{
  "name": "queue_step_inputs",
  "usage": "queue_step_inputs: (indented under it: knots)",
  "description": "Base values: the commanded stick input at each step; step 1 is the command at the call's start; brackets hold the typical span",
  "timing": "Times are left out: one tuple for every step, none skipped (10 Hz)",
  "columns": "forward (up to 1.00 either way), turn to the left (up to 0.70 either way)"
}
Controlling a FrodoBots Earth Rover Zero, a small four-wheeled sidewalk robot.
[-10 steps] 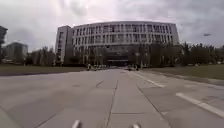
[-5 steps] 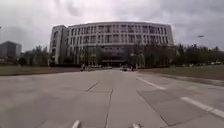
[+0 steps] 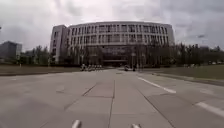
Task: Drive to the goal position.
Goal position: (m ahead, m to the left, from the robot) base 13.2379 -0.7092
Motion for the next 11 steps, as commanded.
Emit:
queue_step_inputs:
  knots:
    - [0.85, 0.0]
    - [0.85, 0.0]
    - [0.85, 0.0]
    - [0.85, 0.0]
    - [0.85, 0.0]
    - [0.85, 0.0]
    - [0.85, 0.0]
    - [0.85, -0.02]
    - [0.85, -0.1]
    - [0.85, -0.18]
    - [0.85, -0.12]
